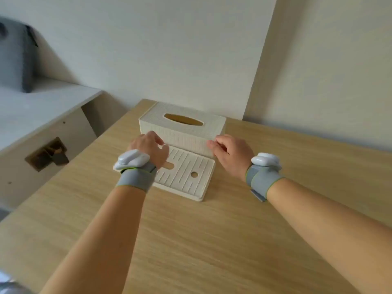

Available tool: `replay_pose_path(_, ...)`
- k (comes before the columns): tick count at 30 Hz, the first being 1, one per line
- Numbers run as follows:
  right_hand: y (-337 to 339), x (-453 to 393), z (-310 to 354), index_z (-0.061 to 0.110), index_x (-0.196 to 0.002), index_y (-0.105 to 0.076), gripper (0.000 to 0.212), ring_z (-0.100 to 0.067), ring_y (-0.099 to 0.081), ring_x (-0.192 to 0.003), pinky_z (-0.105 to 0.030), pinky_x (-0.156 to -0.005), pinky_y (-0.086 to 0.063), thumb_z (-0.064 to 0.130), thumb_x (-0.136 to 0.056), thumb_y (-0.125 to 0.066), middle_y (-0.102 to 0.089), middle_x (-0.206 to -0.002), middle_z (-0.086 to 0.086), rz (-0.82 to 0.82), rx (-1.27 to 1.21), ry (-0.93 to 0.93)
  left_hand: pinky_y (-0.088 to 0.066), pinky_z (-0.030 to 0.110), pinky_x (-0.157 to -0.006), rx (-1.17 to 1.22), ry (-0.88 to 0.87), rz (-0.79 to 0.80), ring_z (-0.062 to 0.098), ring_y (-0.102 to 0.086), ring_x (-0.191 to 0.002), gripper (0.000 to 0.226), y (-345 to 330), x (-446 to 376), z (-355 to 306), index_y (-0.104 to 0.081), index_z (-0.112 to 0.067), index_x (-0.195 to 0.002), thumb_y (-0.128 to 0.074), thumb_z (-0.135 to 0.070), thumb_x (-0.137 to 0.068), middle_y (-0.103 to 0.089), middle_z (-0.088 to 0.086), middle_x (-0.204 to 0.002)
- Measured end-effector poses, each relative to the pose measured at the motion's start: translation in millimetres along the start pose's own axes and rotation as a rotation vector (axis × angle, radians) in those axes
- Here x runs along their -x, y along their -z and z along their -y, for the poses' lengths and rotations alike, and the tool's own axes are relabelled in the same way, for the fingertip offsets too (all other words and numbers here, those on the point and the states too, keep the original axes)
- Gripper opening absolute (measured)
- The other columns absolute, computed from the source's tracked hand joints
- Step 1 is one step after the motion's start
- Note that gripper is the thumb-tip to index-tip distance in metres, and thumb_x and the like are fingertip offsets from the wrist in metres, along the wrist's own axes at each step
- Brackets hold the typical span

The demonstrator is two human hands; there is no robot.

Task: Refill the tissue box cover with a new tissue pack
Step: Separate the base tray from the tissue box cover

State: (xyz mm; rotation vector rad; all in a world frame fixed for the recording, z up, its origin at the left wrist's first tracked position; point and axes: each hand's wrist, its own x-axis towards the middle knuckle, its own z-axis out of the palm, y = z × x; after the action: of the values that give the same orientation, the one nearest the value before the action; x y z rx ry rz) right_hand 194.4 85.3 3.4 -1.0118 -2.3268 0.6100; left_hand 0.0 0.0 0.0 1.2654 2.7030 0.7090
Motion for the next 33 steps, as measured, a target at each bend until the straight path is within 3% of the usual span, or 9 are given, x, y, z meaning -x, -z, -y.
replay_pose_path(4, -20.0, 9.3, -9.1, 0.023, -0.056, -0.036, 0.045, -0.016, -0.043, -0.053, -0.026, -0.05, -0.03, 0.048, -0.091, -0.047, -0.043, -0.054, 0.006, 0.13, 0.173, -0.158, -0.037, 0.045, -0.103, -0.278, 0.172, 0.011, 0.038, -0.045, -0.123, 0.045, -12.7, -15.2, 25.4, -0.048, -0.008, -0.129, -0.052, -0.031, -0.091, -0.05, 0.018, -0.132)
replay_pose_path(9, -41.4, 18.6, -10.8, 0.014, -0.083, -0.058, 0.041, -0.026, -0.061, -0.077, -0.032, -0.068, -0.046, 0.052, -0.09, -0.044, -0.066, -0.086, -0.006, 0.236, 0.369, -0.324, -0.039, 0.047, -0.104, -0.352, 0.231, 0.109, 0.04, -0.048, -0.124, 0.047, -36.9, -32.4, 42.9, -0.041, 0.003, -0.132, -0.048, -0.021, -0.093, -0.048, 0.023, -0.132)
replay_pose_path(11, -46.0, 25.0, -6.6, 0.011, -0.093, -0.061, 0.042, -0.027, -0.062, -0.079, -0.03, -0.064, -0.045, 0.049, -0.092, -0.043, -0.067, -0.09, -0.007, 0.225, 0.42, -0.34, -0.04, 0.047, -0.103, -0.377, 0.195, 0.092, 0.039, -0.049, -0.123, 0.047, -40.5, -33.9, 46.2, -0.044, 0.002, -0.131, -0.047, -0.021, -0.091, -0.05, 0.021, -0.13)
replay_pose_path(18, -46.2, 22.7, 7.1, 0.014, -0.062, -0.039, 0.047, -0.018, -0.042, -0.055, -0.026, -0.047, -0.028, 0.049, -0.091, -0.045, -0.044, -0.065, -0.002, 0.337, 0.391, -0.492, -0.03, 0.044, -0.107, -0.417, 0.175, 0.025, 0.038, -0.038, -0.129, 0.046, -42.6, -26.8, 47.8, -0.042, -0.001, -0.13, -0.049, -0.024, -0.09, -0.043, 0.022, -0.138)
replay_pose_path(24, -40.6, 23.6, 9.3, 0.006, -0.117, -0.061, 0.053, -0.026, -0.054, -0.084, -0.031, -0.074, -0.042, 0.05, -0.092, -0.044, -0.065, -0.106, -0.01, 0.381, 0.377, -0.502, -0.033, 0.042, -0.105, -0.501, 0.153, 0.021, 0.038, -0.044, -0.126, 0.048, -36.0, -30.2, 55.1, -0.042, 0.002, -0.132, -0.045, -0.027, -0.094, -0.047, 0.023, -0.136)
replay_pose_path(26, -39.4, 22.5, 10.0, 0.005, -0.118, -0.06, 0.053, -0.026, -0.054, -0.084, -0.031, -0.075, -0.042, 0.049, -0.093, -0.044, -0.066, -0.111, -0.011, 0.393, 0.372, -0.511, -0.035, 0.045, -0.104, -0.497, 0.172, 0.011, 0.04, -0.046, -0.124, 0.049, -35.7, -34.2, 59.2, -0.044, 0.004, -0.13, -0.049, -0.029, -0.093, -0.048, 0.025, -0.134)
replay_pose_path(29, -37.4, 21.9, 10.5, 0.006, -0.107, -0.055, 0.03, -0.022, -0.047, -0.064, -0.028, -0.058, -0.038, 0.032, -0.096, -0.044, -0.055, -0.079, -0.007, 0.379, 0.291, -0.518, -0.041, 0.046, -0.097, -0.425, 0.193, 0.024, 0.041, -0.051, -0.116, 0.045, -27.2, -30.9, 59.0, -0.05, 0.006, -0.121, -0.057, -0.026, -0.09, -0.054, 0.027, -0.124)
replay_pose_path(31, -37.9, 24.2, 11.4, 0.008, -0.099, -0.047, 0.009, -0.025, -0.041, -0.063, -0.031, -0.059, -0.036, 0.015, -0.094, -0.046, -0.036, -0.065, -0.005, 0.337, 0.212, -0.521, -0.045, 0.041, -0.085, -0.447, 0.155, 0.058, 0.035, -0.056, -0.1, 0.028, -22.0, -28.2, 61.6, -0.056, 0.004, -0.096, -0.057, -0.024, -0.091, -0.061, 0.023, -0.103)
replay_pose_path(33, -36.5, 31.0, 12.5, 0.007, -0.095, -0.042, 0.006, -0.028, -0.042, -0.081, -0.036, -0.072, -0.038, 0.011, -0.092, -0.045, -0.032, -0.064, -0.004, 0.296, 0.192, -0.53, -0.044, 0.038, -0.079, -0.457, 0.15, 0.061, 0.032, -0.055, -0.088, 0.035, -17.0, -22.6, 60.0, -0.045, -0.002, -0.07, -0.058, -0.027, -0.091, -0.054, 0.018, -0.081)
